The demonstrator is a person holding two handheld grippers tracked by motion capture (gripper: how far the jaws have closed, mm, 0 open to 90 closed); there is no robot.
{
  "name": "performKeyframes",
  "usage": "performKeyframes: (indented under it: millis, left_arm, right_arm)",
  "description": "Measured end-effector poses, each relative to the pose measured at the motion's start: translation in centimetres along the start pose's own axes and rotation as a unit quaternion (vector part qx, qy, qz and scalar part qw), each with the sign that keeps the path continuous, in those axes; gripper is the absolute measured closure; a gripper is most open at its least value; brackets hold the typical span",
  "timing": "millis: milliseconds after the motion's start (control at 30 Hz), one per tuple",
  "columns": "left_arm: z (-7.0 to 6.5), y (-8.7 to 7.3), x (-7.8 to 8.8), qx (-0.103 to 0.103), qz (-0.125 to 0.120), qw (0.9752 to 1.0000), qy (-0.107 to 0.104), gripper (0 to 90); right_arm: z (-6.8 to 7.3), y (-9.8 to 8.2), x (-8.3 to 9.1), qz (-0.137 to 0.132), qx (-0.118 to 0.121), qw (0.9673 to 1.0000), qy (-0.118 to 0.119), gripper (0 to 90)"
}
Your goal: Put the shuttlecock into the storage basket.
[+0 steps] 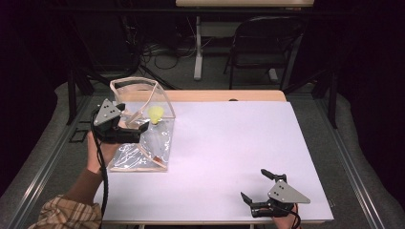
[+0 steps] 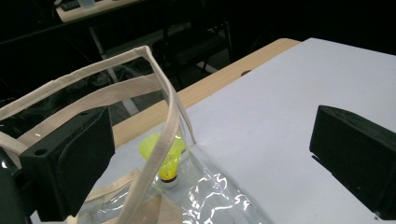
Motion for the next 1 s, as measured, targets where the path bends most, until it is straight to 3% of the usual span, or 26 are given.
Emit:
performKeyframes:
  millis: [467, 1000]
  left_arm:
    - [-1.8, -2.3, 2.1, -0.003, -0.016, 0.9998, -0.011, 0.2]
    - [-1.9, -5.7, 3.1, 0.01, -0.017, 0.9998, -0.009, 0.3]
  right_arm:
    - [0.0, 0.0, 0.0, 0.0, 0.001, 1.0, -0.001, 0.9]
    - [0.0, 0.0, 0.0, 0.0, 0.001, 1.0, 0.0, 0.9]
Point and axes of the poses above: each handheld gripper's, and its own axes: x roughly backward along the jaws, y roughly out of its top, z roughly to its left, the point moved 6 cm from there along -x, roughly forward along the jaws, and after that the axes turned 13 degrees about x, right-handed, at the moved point
